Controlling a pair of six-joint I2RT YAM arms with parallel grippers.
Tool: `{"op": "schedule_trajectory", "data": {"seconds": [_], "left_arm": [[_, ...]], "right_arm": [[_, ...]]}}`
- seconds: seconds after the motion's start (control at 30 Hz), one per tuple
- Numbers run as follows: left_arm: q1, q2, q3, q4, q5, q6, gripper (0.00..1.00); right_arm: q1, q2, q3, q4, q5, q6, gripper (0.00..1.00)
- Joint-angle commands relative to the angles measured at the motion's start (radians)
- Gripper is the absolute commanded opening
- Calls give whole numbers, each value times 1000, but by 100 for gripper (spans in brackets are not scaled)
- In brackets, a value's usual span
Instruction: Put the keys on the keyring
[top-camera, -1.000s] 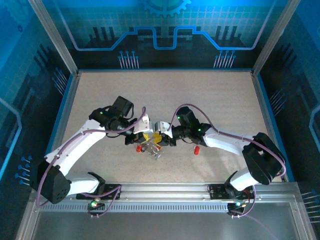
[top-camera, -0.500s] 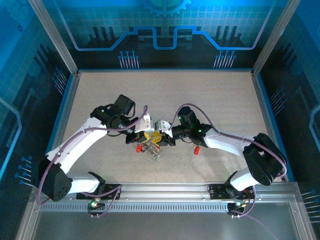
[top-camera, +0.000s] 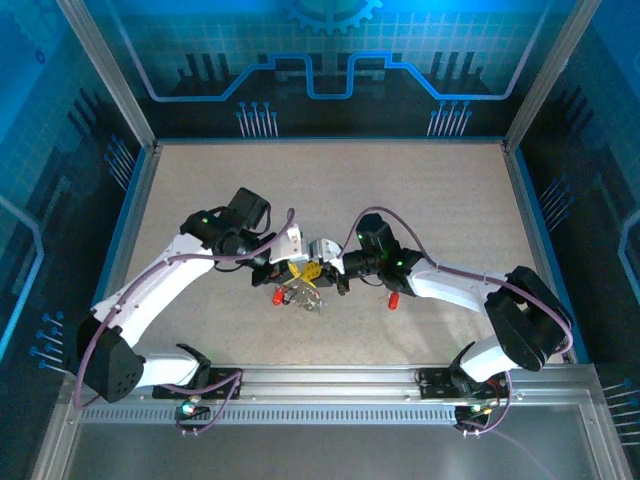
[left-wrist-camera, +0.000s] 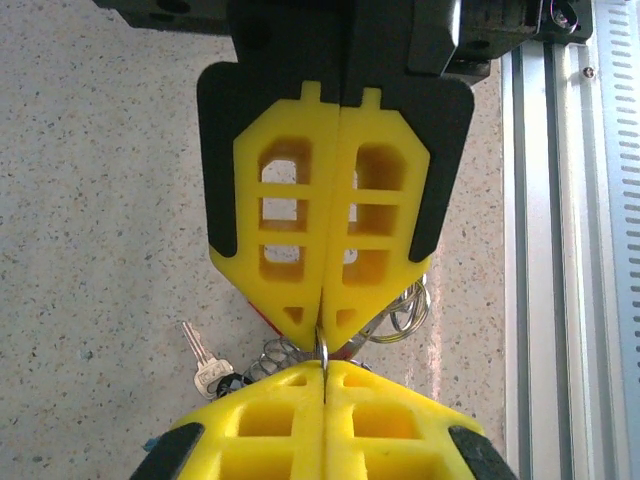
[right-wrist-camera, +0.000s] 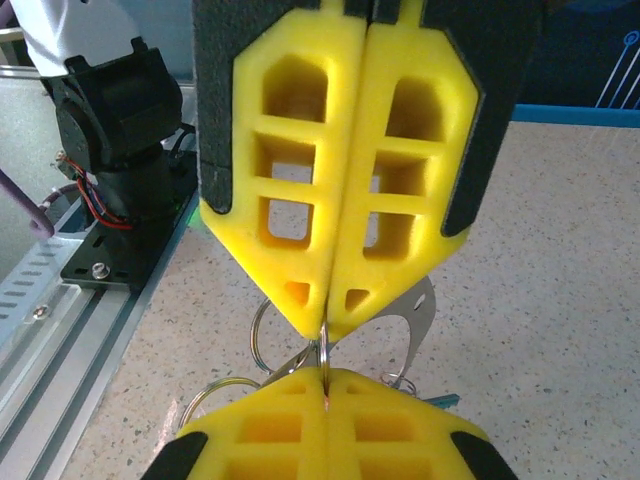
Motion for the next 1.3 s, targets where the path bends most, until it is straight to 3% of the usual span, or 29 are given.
{"op": "schedule_trajectory", "data": {"seconds": [0.0, 0.1, 0.23, 0.37, 0.4, 0.47, 0.6, 0.9, 1.27], "left_arm": [[-10, -16, 38, 29, 48, -44, 0], [-10, -10, 38, 26, 60, -46, 0], [-9, 6, 45, 20, 80, -50, 0], [-8, -6, 45, 38, 86, -67, 0], [-4, -15, 40, 52, 80, -80, 2], [16, -42, 22, 79, 80, -99, 16], [75, -117, -36, 141, 136, -129, 22], [88, -149, -82, 178, 203, -117, 26], [87, -125, -79, 168, 268, -90, 27]], "right_arm": [[14, 21, -11, 66, -16, 46, 8], [21, 27, -12, 80, -14, 55, 15], [23, 36, -1, 89, -14, 65, 1], [22, 36, -10, 117, 0, 80, 0], [18, 33, -19, 136, 1, 90, 0], [7, 23, -43, 193, 1, 122, 0], [-20, 1, -105, 344, -12, 194, 0], [-22, -35, -162, 502, -8, 211, 0], [-15, -43, -170, 530, 15, 209, 0]]}}
